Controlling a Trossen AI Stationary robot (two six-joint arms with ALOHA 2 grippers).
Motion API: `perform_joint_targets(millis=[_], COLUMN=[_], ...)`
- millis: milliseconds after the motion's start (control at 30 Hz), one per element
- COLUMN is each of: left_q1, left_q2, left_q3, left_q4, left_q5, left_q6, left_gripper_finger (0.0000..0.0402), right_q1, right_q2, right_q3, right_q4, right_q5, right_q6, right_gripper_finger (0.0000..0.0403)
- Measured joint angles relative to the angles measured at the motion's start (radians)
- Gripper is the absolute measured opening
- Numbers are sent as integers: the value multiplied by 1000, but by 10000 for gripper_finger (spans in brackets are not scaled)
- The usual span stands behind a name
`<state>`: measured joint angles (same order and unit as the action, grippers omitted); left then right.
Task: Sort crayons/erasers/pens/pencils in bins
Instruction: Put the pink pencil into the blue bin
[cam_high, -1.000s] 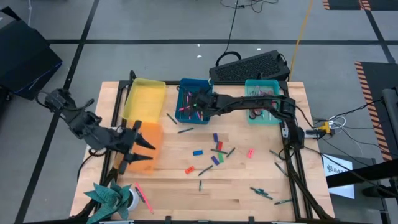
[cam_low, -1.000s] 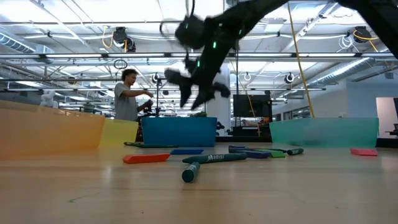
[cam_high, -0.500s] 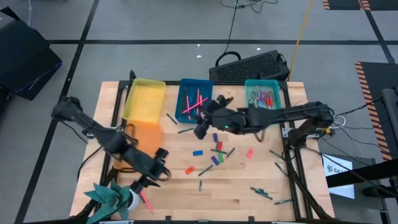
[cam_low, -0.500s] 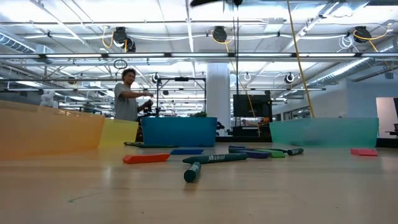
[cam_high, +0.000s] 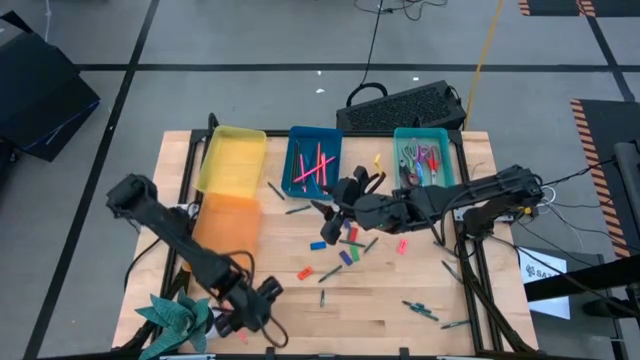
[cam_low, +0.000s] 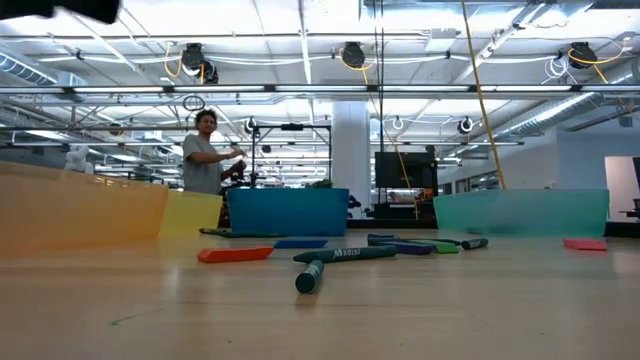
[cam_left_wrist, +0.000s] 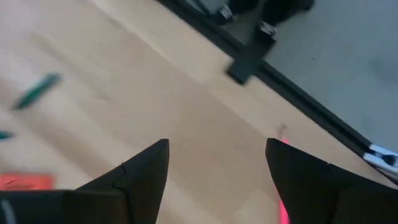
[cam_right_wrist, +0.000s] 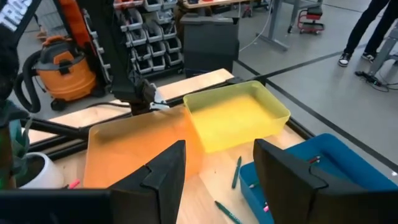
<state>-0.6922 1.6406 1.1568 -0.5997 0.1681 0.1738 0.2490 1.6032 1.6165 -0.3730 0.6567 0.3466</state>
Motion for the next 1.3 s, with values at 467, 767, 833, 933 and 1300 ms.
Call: perform_joint_targets(millis=[467,767,833,933,1300], left_q1=[-104,-176,-187,-196,-227], left_q2=[198,221,216,216,183], left_q3=[0,0,0,0,1], left_q4=[-4,-72,-87,-86,-106], left_q5=[-2,-30,-31,-35,-38], left_q6=[-65,-32,-41,-52,-60], left_gripper_finger=[240,201,201,200,200], right_q1=[15,10,6,-1,0], right_q2=[-1,-1,-1,-1,-1], right_q3=[0,0,0,0,0], right_q4=[2,2,2,2,0], right_q5=[-4,-4,-4,-4,-4], right_q6=[3,-50,-50,-44,-36], right_gripper_finger=[183,183,183,183,183])
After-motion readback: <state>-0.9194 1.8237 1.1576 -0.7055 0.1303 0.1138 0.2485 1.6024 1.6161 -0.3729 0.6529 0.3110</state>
